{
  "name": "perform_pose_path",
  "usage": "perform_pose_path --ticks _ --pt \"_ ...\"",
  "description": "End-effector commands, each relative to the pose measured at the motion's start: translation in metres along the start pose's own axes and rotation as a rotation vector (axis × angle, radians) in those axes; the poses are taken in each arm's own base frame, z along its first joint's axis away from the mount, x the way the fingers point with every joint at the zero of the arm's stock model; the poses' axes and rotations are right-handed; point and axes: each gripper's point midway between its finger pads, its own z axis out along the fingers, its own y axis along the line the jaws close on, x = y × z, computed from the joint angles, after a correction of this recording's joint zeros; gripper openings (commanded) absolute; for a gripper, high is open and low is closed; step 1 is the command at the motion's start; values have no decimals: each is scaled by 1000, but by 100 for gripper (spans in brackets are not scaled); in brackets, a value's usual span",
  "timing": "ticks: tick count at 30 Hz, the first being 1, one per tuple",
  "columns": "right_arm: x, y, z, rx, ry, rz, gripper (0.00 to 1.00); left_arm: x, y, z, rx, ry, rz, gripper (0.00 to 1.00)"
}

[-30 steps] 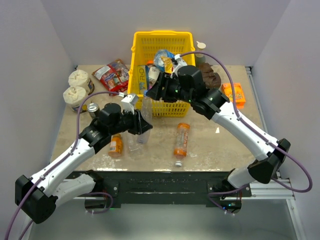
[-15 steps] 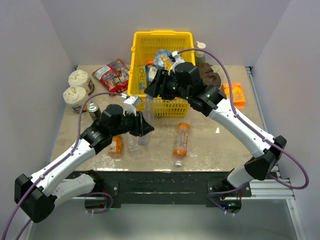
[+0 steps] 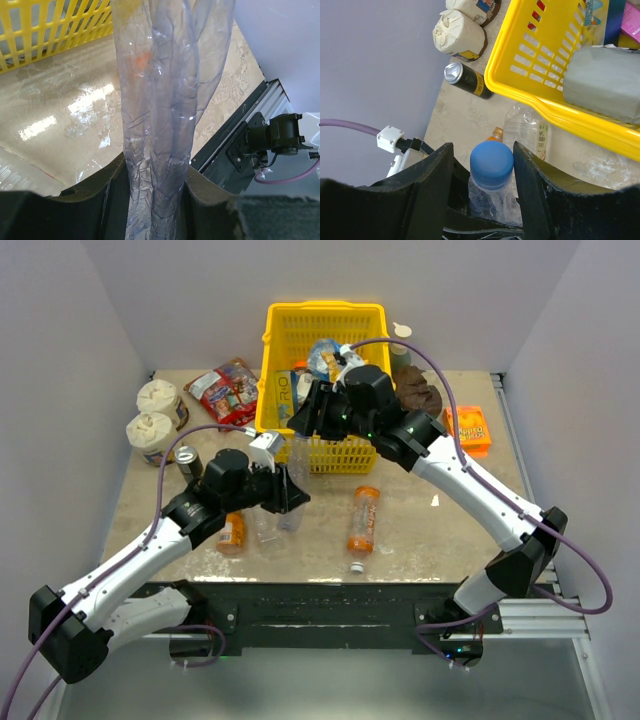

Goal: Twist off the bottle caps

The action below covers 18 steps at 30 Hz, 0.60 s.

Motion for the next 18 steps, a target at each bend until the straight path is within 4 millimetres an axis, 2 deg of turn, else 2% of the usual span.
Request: perform_pose_path --ticks 1,9,13,18 --pt "-13 23 -1 -76 -35 0 54 -22 -15 -1 35 -54 55 30" --pt "-9 18 1 -62 -27 -5 49 -22 -16 0 32 -51 61 29" --pt "-6 15 3 -56 -24 -7 36 -23 -18 -1 37 -59 63 29" --pt "-1 12 2 -69 -21 -20 28 -23 -20 -1 54 -65 68 29"
